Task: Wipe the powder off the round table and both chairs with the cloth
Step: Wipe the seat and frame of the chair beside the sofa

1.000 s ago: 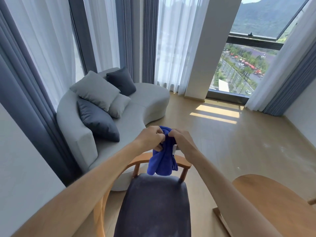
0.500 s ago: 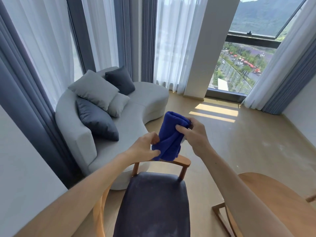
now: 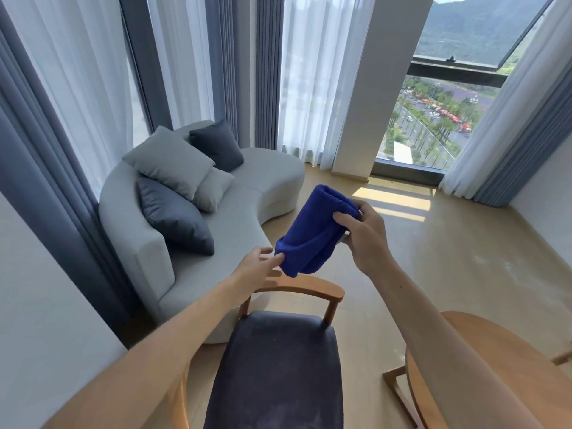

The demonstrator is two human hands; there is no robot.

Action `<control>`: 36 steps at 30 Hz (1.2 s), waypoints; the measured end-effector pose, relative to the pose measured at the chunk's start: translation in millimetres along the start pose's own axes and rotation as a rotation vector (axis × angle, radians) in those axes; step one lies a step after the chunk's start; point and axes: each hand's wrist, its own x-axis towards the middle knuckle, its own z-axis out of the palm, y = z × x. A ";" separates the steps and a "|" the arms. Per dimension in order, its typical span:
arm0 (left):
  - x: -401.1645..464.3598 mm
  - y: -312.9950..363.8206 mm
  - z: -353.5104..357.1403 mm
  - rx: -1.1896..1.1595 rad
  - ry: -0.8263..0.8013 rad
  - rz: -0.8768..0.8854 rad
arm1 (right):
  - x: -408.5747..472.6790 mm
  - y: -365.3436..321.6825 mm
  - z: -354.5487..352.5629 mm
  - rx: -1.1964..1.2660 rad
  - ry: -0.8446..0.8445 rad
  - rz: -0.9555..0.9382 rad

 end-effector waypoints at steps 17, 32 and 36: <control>-19.3 0.3 -7.1 0.158 -0.055 0.156 | -0.2 -10.6 -3.2 0.193 -0.045 0.074; -21.2 17.8 -10.4 0.555 -0.294 0.250 | -5.4 -10.2 -8.3 0.061 -0.196 0.063; -23.2 42.5 -9.7 0.371 -0.362 0.286 | -6.6 -9.6 -10.2 0.028 -0.304 0.059</control>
